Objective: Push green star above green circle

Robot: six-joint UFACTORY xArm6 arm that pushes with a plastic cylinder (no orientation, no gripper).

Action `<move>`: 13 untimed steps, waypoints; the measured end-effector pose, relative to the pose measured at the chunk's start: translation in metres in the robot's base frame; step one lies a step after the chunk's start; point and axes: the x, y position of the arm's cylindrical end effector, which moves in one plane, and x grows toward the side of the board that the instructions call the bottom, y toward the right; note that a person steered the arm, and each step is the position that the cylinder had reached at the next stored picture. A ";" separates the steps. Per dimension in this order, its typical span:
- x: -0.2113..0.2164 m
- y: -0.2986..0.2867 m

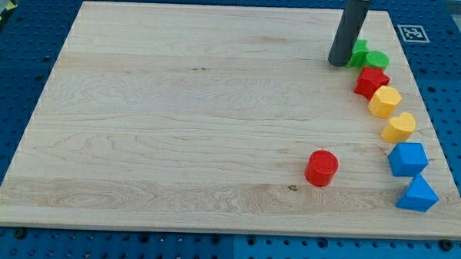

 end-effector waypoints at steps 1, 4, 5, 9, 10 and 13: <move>0.000 -0.002; -0.031 -0.005; -0.022 -0.009; 0.113 0.006; 0.094 0.006; 0.012 0.006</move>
